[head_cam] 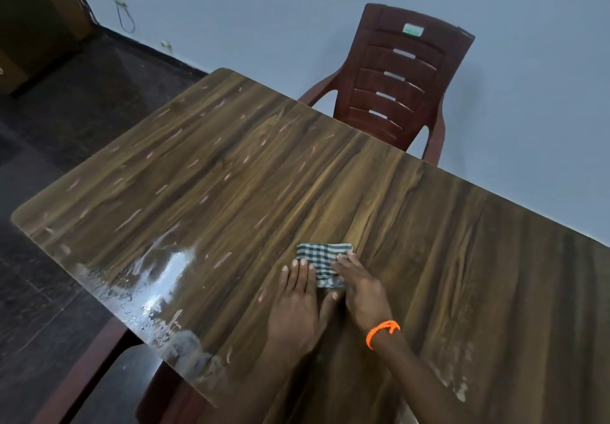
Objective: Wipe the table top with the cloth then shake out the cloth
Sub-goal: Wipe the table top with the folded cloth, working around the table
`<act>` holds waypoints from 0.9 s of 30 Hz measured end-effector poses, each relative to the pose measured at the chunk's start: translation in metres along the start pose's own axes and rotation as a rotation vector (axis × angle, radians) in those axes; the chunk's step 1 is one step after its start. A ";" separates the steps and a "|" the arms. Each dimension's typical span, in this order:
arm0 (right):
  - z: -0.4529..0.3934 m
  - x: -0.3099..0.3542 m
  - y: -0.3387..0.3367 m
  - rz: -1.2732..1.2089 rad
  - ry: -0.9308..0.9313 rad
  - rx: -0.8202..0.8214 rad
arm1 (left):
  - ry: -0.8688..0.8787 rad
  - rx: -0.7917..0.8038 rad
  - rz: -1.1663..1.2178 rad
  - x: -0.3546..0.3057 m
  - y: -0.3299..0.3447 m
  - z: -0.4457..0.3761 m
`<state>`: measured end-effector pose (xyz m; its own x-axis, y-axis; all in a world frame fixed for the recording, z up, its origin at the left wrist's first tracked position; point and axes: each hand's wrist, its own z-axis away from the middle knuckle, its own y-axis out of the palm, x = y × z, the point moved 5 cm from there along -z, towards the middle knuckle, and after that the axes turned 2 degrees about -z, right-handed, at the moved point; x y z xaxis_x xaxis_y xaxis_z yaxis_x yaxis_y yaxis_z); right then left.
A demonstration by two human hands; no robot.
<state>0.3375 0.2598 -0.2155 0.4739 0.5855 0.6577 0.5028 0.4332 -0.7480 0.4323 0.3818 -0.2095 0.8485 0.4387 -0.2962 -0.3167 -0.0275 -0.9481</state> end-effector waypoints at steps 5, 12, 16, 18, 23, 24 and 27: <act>-0.038 -0.001 -0.004 -0.029 0.110 -0.083 | 0.027 -0.019 -0.032 -0.001 -0.005 -0.041; -0.069 0.035 0.038 -0.180 0.110 0.117 | -0.045 -0.117 -0.061 0.055 -0.017 -0.029; -0.027 0.051 0.050 -0.218 0.009 0.147 | -0.098 -0.146 -0.065 0.058 -0.010 0.022; 0.000 0.051 0.046 -0.171 -0.079 0.133 | -0.097 -0.141 -0.076 0.050 -0.003 0.050; 0.028 0.033 0.018 -0.129 -0.138 0.145 | -0.114 -0.072 -0.061 0.016 0.007 0.078; 0.025 0.030 0.016 -0.119 -0.133 0.154 | -0.117 -0.063 -0.059 0.012 0.007 0.074; 0.009 0.022 0.018 -0.099 -0.089 0.109 | -0.115 -0.059 -0.043 0.011 0.004 0.057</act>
<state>0.3505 0.2865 -0.2153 0.3575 0.5928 0.7217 0.4600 0.5607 -0.6885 0.4164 0.4377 -0.2103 0.8054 0.5406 -0.2431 -0.2529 -0.0576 -0.9658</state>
